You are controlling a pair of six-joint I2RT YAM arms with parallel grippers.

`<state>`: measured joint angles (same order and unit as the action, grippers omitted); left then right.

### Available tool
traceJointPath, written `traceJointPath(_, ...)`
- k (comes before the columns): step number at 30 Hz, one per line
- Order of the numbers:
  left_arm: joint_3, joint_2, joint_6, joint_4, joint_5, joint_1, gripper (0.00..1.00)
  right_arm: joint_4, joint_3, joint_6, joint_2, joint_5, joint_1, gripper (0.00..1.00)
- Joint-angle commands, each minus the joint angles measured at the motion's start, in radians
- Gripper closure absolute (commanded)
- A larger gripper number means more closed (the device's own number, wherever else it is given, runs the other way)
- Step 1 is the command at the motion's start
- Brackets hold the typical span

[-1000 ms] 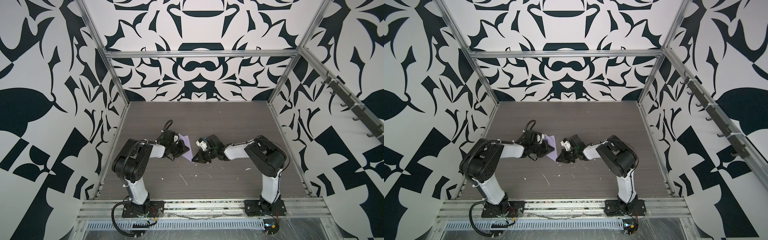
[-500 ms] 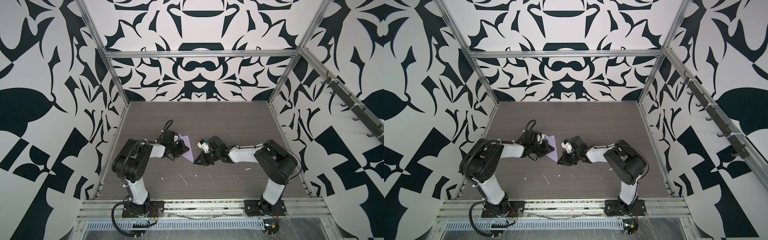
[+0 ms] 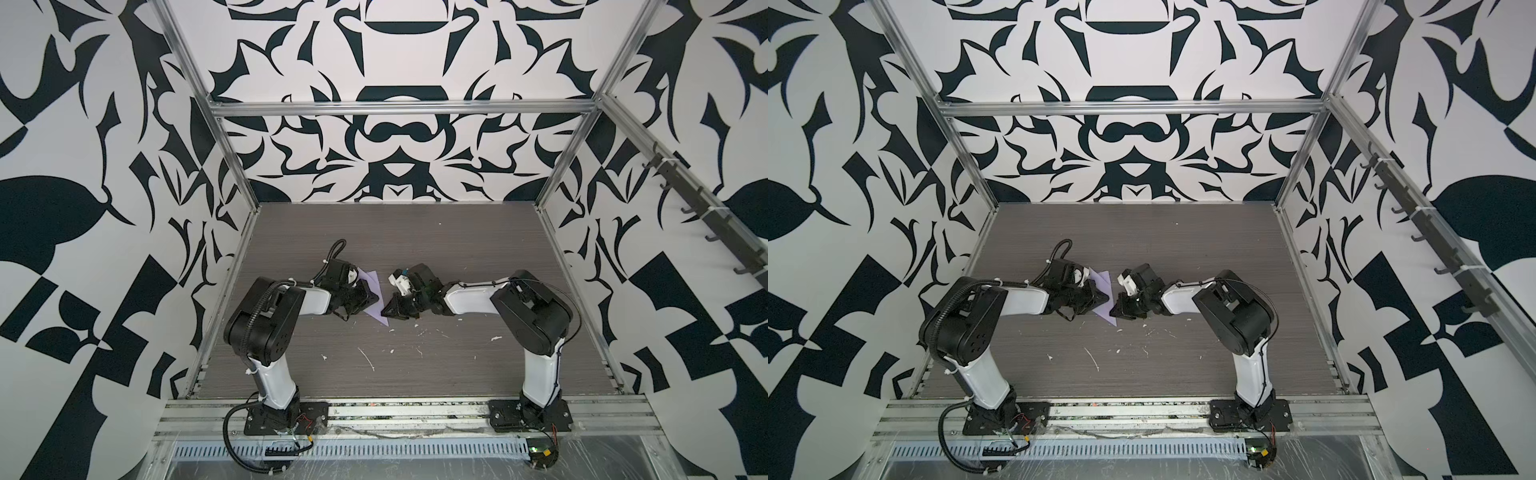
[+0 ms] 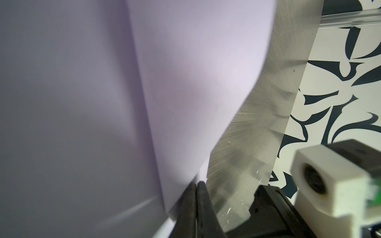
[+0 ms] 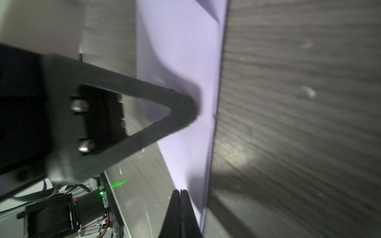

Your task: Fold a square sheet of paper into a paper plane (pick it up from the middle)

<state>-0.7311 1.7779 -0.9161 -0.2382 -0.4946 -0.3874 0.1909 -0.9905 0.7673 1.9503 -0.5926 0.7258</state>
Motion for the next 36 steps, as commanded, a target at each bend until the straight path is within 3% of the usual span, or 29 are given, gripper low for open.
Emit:
traceJointPath(1, 0.006, 0.019, -0.01, 0.066, 0.042, -0.003, 0.93, -0.033, -0.026, -0.018, 0.001, 0.008, -0.002, 0.98)
traceJointPath(7, -0.062, -0.023, 0.087, 0.108, -0.043, -0.004, 0.86, -0.107, 0.003, -0.06, 0.016, 0.003, -0.002, 0.98)
traceJointPath(12, -0.118, -0.086, 0.285, 0.258, -0.035, -0.001, 0.8, -0.176, 0.028, -0.107, 0.003, 0.014, -0.006, 0.98)
traceJointPath(17, -0.091, -0.147, 0.399, 0.308, -0.028, -0.003, 0.79, -0.203, 0.027, -0.119, -0.001, 0.025, -0.009, 0.98)
traceJointPath(23, -0.048, -0.149, 0.413, 0.266, -0.065, -0.009, 0.86, -0.208, 0.019, -0.115, 0.009, 0.026, -0.009, 0.99)
traceJointPath(36, -0.004, -0.08, 0.402, 0.213, -0.011, -0.08, 0.92, -0.208, 0.014, -0.103, 0.022, 0.026, -0.009, 0.99)
